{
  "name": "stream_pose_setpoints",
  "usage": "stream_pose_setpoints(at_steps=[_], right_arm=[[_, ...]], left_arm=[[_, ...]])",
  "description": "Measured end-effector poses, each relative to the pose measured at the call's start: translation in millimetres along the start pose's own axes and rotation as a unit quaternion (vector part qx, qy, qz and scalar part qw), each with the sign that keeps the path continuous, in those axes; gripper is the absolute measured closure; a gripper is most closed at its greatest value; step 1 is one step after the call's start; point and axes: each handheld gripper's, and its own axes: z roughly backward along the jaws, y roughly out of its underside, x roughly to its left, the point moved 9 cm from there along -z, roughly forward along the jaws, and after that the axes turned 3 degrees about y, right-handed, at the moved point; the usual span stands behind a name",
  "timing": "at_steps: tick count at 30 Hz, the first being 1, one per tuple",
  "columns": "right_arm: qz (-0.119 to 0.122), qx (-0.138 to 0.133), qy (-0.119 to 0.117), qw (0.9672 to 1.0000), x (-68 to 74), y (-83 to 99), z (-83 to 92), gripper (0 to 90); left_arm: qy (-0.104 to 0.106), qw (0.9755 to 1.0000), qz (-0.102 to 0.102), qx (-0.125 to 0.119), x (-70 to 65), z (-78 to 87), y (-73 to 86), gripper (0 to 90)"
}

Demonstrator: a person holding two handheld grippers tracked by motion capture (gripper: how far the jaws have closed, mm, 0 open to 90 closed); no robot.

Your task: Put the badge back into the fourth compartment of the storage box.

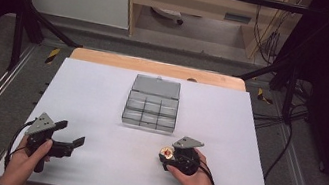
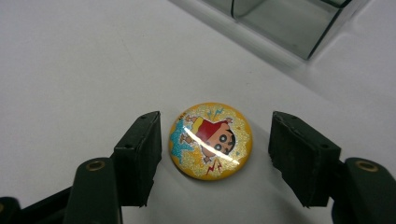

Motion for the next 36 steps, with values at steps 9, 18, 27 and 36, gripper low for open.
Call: stream_pose_setpoints(at_steps=[9,18,27,36], right_arm=[[0.014,0.003,0.007,0.9999,1.7,-2.5,-4.0,38.9],[0.002,0.005,0.020,0.9998,-8.4,-1.3,-2.8,39.2],[0.011,0.003,0.031,0.9995,-10.2,-3.1,-3.3,42.6],[0.000,0.002,0.028,0.9996,-12.9,-2.8,-4.2,46.5]], left_arm=[[-0.001,1.0000,0.002,0.001,0.7,1.3,1.7,7.8],[-0.002,1.0000,-0.001,0.006,-0.7,0.9,3.0,8.1],[0.003,1.0000,-0.002,0.003,-2.5,1.4,2.0,8.2],[0.003,1.0000,-0.003,0.006,-3.1,0.2,2.5,8.2]])
